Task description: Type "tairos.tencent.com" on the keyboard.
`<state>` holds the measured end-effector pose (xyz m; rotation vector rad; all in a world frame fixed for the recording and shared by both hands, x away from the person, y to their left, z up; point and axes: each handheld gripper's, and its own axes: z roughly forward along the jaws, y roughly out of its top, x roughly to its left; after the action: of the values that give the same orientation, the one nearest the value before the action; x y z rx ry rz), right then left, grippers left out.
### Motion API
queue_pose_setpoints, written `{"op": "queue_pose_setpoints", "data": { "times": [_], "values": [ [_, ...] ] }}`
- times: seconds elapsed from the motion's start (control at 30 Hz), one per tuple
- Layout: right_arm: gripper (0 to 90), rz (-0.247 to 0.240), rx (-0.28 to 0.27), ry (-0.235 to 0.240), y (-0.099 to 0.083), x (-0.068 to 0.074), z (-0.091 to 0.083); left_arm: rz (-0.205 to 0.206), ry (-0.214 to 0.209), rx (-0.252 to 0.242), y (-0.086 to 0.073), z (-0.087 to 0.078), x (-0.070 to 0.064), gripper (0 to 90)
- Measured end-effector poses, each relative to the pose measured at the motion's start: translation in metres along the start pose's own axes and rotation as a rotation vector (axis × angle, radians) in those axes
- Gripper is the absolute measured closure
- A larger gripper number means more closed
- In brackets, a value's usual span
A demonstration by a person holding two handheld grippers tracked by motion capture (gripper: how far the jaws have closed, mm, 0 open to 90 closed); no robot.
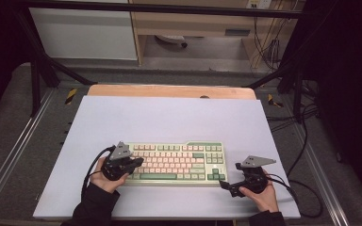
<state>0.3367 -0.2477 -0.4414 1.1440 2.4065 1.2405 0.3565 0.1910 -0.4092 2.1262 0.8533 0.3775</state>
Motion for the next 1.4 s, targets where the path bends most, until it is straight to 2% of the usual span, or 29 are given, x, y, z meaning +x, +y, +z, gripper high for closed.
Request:
{"op": "queue_pose_setpoints", "data": {
  "times": [0.57, 0.87, 1.4],
  "values": [
    [0.3, 0.005, 0.003, 0.002, 0.0, 0.001, 0.001, -0.034, 0.04, 0.009, -0.018, -0.01, 0.015, 89.6],
    [0.3, 0.002, 0.004, 0.001, 0.0, 0.0, 0.001, -0.043, 0.056, 0.014, -0.021, -0.008, 0.019, 89.6],
    [0.3, 0.001, 0.007, 0.003, 0.0, 0.001, 0.002, -0.037, 0.053, 0.021, -0.021, 0.001, 0.018, 89.7]
  ]
}}
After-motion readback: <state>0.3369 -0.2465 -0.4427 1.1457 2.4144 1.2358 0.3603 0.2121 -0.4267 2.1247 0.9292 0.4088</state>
